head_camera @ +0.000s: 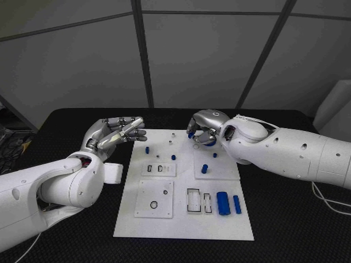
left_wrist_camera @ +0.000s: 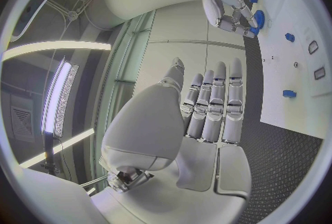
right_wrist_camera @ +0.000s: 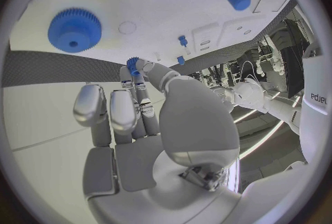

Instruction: Assemble the parts on the task board

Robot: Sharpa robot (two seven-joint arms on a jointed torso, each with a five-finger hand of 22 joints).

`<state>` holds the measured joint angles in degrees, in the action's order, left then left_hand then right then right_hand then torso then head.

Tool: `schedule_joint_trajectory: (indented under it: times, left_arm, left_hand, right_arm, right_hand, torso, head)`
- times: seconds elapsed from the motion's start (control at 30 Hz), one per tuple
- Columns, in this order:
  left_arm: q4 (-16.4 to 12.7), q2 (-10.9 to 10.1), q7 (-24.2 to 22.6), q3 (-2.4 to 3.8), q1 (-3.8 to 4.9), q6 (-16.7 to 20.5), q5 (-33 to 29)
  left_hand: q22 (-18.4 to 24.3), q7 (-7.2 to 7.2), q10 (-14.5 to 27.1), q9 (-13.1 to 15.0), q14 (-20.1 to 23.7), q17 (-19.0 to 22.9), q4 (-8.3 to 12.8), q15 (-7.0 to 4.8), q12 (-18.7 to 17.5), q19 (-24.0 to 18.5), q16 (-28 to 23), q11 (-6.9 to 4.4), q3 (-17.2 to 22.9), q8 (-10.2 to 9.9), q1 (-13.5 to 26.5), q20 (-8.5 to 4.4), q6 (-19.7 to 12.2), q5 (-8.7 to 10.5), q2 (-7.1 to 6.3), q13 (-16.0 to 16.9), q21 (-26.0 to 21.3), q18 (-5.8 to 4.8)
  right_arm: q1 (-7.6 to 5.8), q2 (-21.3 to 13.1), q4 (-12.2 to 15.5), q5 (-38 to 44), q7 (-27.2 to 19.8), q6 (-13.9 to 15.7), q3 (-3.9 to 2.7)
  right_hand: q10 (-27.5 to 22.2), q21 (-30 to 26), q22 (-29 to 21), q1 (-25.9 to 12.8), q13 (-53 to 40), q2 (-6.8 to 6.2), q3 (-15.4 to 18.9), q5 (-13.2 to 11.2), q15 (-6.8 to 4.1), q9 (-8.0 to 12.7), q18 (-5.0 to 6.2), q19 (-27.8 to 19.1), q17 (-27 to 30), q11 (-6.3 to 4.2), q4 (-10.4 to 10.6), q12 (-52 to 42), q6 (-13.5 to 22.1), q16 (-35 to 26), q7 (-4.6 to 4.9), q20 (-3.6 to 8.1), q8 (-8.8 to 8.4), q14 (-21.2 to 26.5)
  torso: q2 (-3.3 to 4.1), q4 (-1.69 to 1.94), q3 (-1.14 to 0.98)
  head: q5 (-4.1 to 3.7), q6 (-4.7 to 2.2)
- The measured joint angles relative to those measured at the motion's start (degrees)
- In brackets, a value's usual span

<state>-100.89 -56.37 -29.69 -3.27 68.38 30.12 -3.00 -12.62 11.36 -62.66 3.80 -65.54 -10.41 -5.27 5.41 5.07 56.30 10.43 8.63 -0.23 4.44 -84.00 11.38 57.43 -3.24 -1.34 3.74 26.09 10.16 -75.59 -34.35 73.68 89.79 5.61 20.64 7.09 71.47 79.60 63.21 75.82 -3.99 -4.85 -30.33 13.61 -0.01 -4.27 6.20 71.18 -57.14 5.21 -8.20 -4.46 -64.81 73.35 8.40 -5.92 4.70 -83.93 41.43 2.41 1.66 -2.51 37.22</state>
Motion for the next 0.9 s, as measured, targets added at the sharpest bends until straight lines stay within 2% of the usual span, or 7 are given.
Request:
schedule_joint_trajectory:
  times: [0.17, 0.4, 0.63, 0.9]
  left_arm:
    - [0.09, 0.06, 0.0, 0.0, 0.0, 0.0, -0.02]
    - [0.03, 0.07, 0.02, 0.02, 0.1, 0.0, -0.02]
    - [-0.05, 0.12, 0.03, 0.04, 0.22, 0.0, -0.02]
    - [-0.1, 0.14, 0.04, 0.06, 0.33, 0.0, -0.03]
  left_hand:
    - [0.0, 0.0, 0.0, 0.0, 0.0, 0.0, 0.0, 0.0, 0.0, 0.0, 0.0, 0.0, 0.0, 0.0, 0.0, 0.0, 0.0, 0.0, 0.0, 0.0, 0.0, -0.01]
    - [-0.05, 0.0, 0.21, 0.01, 0.0, -0.05, 0.0, 0.0, 0.0, 0.0, 0.0, 0.2, 0.0, 0.0, 0.0, 0.0, 0.0, 0.0, 0.0, 0.0, 0.0, 0.0]
    - [-0.04, 0.0, 0.21, 0.01, 0.0, -0.05, 0.0, 0.0, 0.0, 0.0, 0.0, 0.2, 0.0, 0.01, 0.0, 0.0, 0.0, 0.0, 0.0, 0.0, 0.0, 0.0]
    - [-0.04, 0.0, 0.2, 0.01, 0.0, -0.04, 0.0, 0.0, 0.0, 0.0, 0.0, 0.2, 0.0, 0.01, 0.0, 0.0, 0.0, 0.0, 0.0, 0.0, 0.0, -0.01]
  right_arm:
    - [-0.43, 1.92, -2.08, -0.1, 0.85, 1.88, 0.0]
    - [-0.56, 5.46, -5.18, -0.56, 1.52, 3.01, 0.02]
    - [-0.6, 8.33, -7.24, -0.97, 1.68, 3.03, 0.02]
    - [-0.6, 10.16, -8.44, -1.18, 1.77, 2.57, 0.04]
  right_hand:
    - [0.0, 0.23, 0.2, 0.0, 0.01, 0.0, 0.0, -0.01, 0.0, 0.0, 0.0, 0.0, -0.15, 0.0, 0.0, 0.01, -0.3, 0.0, 0.01, 0.0, 0.13, 0.0]
    - [0.0, 0.23, 0.26, 0.0, 0.06, 0.0, -0.21, -0.13, 0.0, 0.0, 0.0, 0.0, -0.29, 0.0, 0.22, 0.03, -0.3, 0.24, 0.01, 0.0, 0.13, 0.0]
    - [0.0, 0.23, 0.36, -0.02, 0.15, -0.02, -0.22, -0.25, 0.0, 0.01, 0.0, 0.0, -0.28, 0.0, 0.22, 0.05, -0.29, 0.53, 0.02, 0.0, 0.11, 0.0]
    - [0.0, 0.23, 0.36, -0.28, 0.2, -0.28, -0.38, -0.35, 0.0, 0.06, 0.01, -0.01, -0.28, 0.0, 0.39, 0.06, -0.29, 0.53, 0.02, 0.0, 0.1, 0.0]
  torso:
    - [0.07, 0.12, 0.07]
    - [0.37, 0.36, 0.07]
    - [0.89, 0.91, 0.28]
    - [1.41, 1.24, 0.46]
  head:
    - [-0.14, -0.42]
    - [0.43, -0.77]
    - [0.26, -1.01]
    - [0.09, -1.05]
